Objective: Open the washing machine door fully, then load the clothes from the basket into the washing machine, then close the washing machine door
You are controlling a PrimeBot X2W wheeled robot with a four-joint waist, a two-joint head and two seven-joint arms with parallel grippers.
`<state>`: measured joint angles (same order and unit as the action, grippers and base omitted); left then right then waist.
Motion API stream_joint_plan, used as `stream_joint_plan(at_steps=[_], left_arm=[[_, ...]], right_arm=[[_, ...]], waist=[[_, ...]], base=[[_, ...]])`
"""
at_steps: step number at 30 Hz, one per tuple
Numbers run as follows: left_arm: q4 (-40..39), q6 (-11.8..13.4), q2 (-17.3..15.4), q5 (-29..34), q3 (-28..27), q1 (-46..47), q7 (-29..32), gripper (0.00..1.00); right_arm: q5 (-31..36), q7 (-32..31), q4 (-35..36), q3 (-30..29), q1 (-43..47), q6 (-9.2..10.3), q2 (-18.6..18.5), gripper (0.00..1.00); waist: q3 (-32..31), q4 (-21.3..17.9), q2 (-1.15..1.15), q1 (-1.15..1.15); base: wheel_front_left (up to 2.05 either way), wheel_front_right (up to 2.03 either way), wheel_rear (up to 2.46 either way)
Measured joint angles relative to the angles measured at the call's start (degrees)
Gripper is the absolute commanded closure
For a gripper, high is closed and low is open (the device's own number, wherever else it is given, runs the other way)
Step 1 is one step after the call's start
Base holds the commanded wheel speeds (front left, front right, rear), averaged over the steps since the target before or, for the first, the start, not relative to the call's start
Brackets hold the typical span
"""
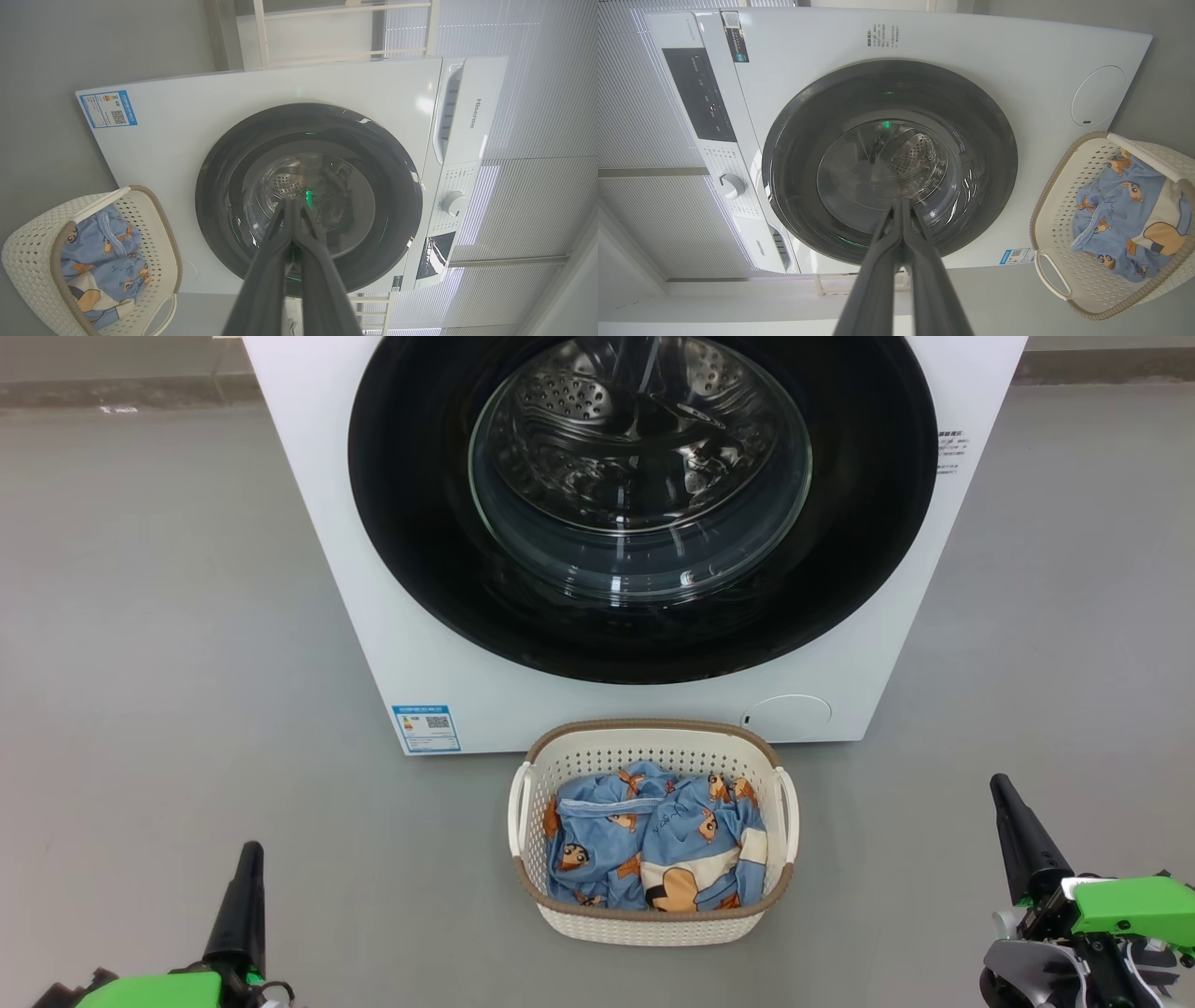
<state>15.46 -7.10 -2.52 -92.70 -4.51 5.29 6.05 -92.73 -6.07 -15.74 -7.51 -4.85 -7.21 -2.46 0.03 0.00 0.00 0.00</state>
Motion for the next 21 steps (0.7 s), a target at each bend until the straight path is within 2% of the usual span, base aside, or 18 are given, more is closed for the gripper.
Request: stream_joint_plan(at_steps=[14, 15, 21], left_arm=[[0.0, 0.0, 0.0, 0.0, 0.0, 0.0, 0.0, 1.00], [0.4, 0.0, 0.0, 0.0, 0.0, 0.0, 0.0, 0.00], [3.3, 0.1, 0.7, 0.0, 0.5, -2.3, -0.1, 0.00]], right_arm=[[0.0, 0.0, 0.0, 0.0, 0.0, 0.00, 0.0, 1.00], [0.0, 0.0, -0.4, 0.0, 0.0, 0.00, 0.1, 0.00], [-0.1, 0.1, -3.5, 0.1, 2.5, 0.07, 1.2, 0.00]], waist=[[0.0, 0.0, 0.00, 0.00], [0.0, 0.0, 0.00, 0.00], [0.0, 0.0, 0.00, 0.00]], base=[[0.00, 0.00, 0.00], [0.00, 0.00, 0.00], [0.00, 0.00, 0.00]])
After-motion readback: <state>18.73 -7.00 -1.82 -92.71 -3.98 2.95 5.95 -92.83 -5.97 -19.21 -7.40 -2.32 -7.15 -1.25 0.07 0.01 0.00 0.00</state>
